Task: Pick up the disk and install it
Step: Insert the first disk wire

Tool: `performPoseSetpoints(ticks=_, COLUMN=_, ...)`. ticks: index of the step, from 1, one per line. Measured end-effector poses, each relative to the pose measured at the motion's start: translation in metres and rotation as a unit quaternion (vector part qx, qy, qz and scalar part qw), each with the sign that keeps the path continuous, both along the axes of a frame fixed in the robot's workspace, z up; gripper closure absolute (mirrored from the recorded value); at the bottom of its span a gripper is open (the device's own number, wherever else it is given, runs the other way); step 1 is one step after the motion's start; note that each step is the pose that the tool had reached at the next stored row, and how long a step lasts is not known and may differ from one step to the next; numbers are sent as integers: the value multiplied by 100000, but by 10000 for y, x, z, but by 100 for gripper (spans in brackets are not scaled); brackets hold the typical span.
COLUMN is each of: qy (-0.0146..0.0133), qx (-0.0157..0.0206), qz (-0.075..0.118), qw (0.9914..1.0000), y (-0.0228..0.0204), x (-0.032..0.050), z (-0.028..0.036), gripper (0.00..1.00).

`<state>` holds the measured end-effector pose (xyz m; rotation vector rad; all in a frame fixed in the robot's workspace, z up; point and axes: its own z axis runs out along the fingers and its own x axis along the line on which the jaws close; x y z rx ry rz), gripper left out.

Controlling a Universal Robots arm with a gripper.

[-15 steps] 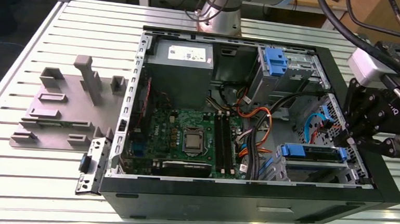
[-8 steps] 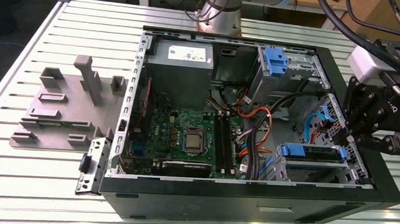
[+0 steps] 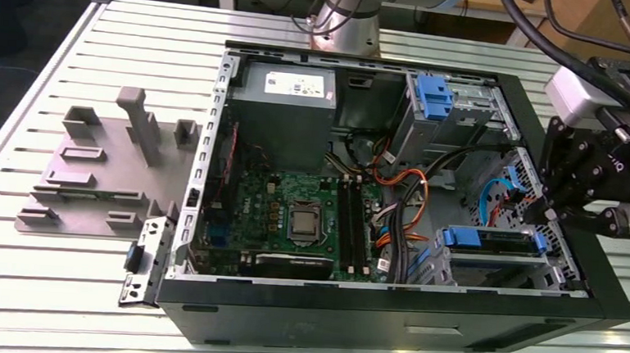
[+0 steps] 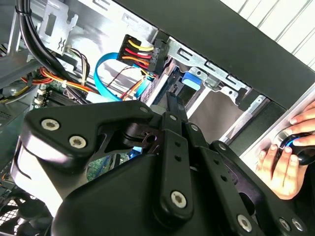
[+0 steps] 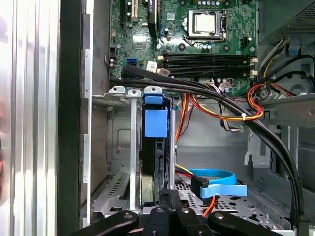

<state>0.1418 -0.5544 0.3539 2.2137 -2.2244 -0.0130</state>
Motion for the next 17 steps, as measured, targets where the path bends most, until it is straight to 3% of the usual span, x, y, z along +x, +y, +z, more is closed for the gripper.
performPoseSetpoints(ticks=8, qy=0, qx=-4, qz=3, qw=100000, y=11, x=10, z=13, gripper=89)
performPoseSetpoints(ticks=17, qy=0, qx=-2, qz=4, qw=100000, y=56, x=30, z=13, gripper=89)
